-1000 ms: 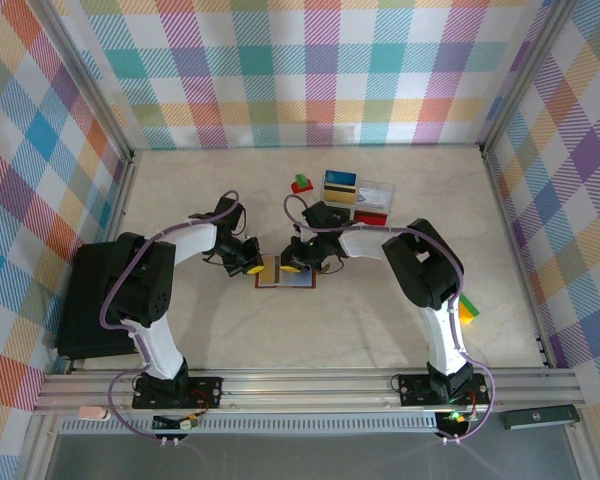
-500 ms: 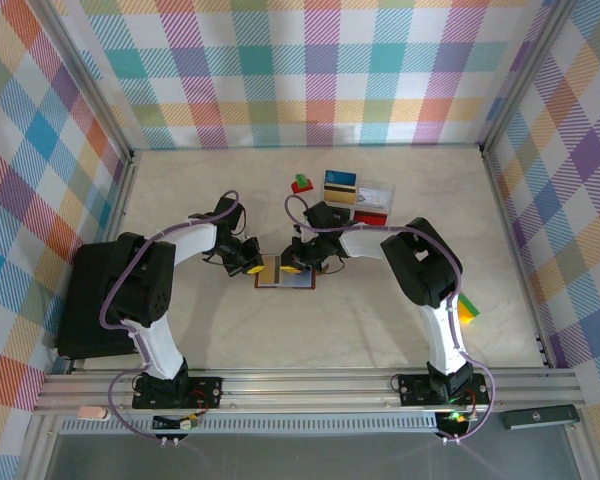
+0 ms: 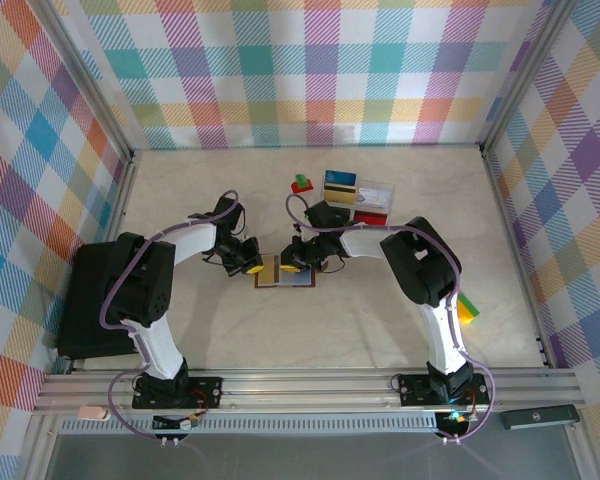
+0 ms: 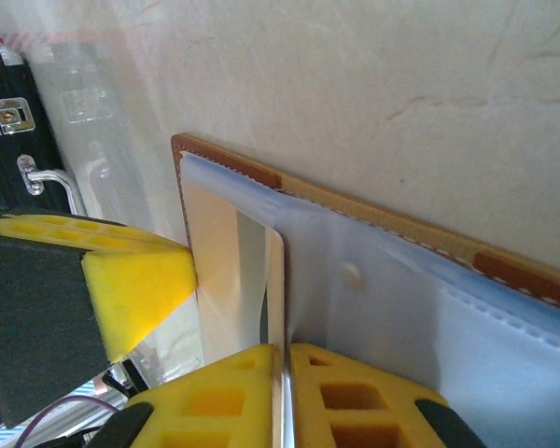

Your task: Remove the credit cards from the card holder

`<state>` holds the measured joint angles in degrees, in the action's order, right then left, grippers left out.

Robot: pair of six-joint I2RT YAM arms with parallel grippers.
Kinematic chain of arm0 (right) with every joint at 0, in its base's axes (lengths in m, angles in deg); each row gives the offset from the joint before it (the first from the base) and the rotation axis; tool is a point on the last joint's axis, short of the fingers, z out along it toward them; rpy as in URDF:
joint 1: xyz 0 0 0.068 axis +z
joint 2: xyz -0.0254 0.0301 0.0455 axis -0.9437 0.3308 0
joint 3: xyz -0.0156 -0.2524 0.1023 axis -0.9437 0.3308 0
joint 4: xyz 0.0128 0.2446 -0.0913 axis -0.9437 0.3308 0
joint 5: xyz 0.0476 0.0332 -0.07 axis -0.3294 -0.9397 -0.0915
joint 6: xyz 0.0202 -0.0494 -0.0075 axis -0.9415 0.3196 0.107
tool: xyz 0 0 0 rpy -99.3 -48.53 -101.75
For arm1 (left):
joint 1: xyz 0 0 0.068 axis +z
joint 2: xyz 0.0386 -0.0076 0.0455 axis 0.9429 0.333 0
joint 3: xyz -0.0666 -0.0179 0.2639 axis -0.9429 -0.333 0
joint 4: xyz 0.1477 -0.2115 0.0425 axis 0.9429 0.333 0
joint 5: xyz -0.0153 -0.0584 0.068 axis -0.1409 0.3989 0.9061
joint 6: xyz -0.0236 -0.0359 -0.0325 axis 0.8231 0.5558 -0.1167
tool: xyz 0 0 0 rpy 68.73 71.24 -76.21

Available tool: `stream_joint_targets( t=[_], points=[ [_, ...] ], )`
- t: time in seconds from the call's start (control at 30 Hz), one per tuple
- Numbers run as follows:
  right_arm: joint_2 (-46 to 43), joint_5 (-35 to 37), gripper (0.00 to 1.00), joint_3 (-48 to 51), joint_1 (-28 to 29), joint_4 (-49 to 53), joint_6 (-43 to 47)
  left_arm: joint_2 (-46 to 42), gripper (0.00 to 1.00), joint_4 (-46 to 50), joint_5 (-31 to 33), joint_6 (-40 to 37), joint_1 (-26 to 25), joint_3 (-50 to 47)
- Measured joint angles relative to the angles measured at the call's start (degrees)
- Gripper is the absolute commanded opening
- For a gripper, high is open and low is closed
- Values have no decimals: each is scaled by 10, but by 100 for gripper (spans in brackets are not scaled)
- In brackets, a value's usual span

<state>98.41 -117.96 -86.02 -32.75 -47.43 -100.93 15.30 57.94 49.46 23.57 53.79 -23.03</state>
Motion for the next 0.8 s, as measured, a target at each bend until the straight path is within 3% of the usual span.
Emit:
stream_joint_targets(
  t=[0.33,0.8],
  points=[
    [-4,32,17,1,5,3,-24,-1,5,0,1,0,0,0],
    [-7,30,11,12,6,-16,-23,-1,5,0,1,0,0,0]
  ],
)
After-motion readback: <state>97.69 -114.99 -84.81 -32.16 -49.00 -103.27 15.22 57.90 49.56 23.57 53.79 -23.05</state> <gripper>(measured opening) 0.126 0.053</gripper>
